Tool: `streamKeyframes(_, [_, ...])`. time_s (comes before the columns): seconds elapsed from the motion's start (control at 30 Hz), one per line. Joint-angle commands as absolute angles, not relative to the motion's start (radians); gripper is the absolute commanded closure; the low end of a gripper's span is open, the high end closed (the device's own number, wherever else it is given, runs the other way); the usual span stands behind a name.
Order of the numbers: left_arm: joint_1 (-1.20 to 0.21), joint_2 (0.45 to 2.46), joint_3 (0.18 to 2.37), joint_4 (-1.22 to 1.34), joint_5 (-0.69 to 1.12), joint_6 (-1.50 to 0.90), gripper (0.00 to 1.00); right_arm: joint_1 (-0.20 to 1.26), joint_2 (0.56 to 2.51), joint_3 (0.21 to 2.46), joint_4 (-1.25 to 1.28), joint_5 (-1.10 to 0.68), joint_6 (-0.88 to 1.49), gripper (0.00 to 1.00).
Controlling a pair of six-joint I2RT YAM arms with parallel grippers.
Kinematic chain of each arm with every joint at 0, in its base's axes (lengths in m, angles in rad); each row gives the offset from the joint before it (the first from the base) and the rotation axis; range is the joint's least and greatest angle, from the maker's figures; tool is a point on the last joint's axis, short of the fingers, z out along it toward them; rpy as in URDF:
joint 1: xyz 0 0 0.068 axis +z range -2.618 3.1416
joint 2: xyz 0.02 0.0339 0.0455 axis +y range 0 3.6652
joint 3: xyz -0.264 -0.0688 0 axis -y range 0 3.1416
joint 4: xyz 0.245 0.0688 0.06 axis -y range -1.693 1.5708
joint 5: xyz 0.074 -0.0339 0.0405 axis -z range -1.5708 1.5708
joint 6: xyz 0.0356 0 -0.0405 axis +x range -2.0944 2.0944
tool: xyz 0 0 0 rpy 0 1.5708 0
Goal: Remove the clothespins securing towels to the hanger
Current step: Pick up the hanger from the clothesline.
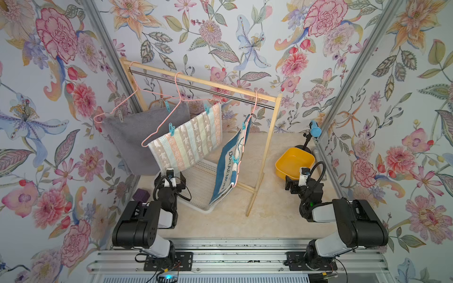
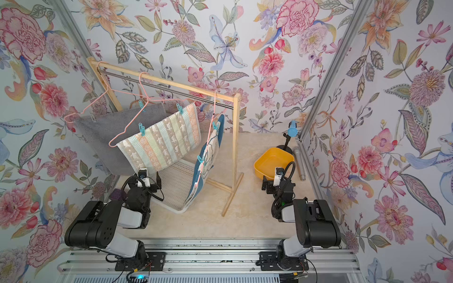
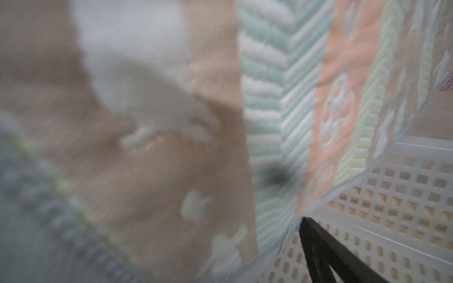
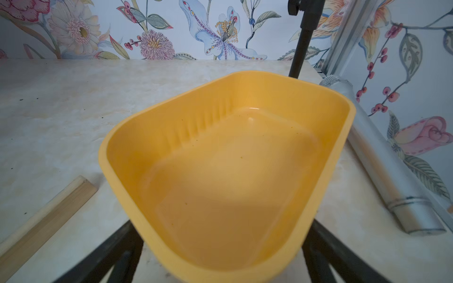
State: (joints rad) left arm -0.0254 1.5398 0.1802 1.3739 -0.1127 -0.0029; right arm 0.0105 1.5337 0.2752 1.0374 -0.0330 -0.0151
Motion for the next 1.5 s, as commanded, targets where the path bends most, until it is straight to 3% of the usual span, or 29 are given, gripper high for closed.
streamKeyframes(0.0, [-0.025, 1.553, 0.200, 1.408, -0.122, 0.000, 0.00, 0.002, 1.543, 0.299, 1.092, -0.007, -0.026, 0.00])
streamKeyframes(0.3, [-0.025, 1.555, 0.200, 1.409, -0.130, -0.002, 0.00, 0.003, 1.543, 0.300, 1.091, -0.007, -0.027, 0.00])
streamKeyframes(0.47, [-0.025, 1.556, 0.169, 1.496, -0.279, -0.055, 0.00, 0.002, 1.543, 0.299, 1.090, -0.008, -0.026, 0.00])
streamKeyframes(0.9, [-0.038, 1.557, 0.179, 1.461, -0.301, -0.044, 0.00, 0.000, 1.545, 0.305, 1.085, -0.011, -0.023, 0.00])
streamKeyframes(1.0, [-0.053, 1.556, 0.185, 1.454, -0.313, -0.024, 0.00, 0.026, 1.532, 0.298, 1.094, 0.077, -0.025, 0.00])
streamKeyframes(1.13, [-0.090, 1.518, 0.178, 1.441, -0.353, 0.013, 0.00, 0.068, 1.388, 0.340, 0.872, 0.248, 0.000, 0.00])
streamKeyframes(1.3, [-0.157, 1.377, 0.241, 1.220, -0.371, 0.095, 0.00, 0.085, 1.252, 0.391, 0.660, 0.382, 0.097, 0.00])
streamKeyframes(1.47, [-0.189, 1.183, 0.282, 1.057, -0.335, 0.049, 0.00, 0.102, 1.180, 0.442, 0.496, 0.390, 0.184, 0.00])
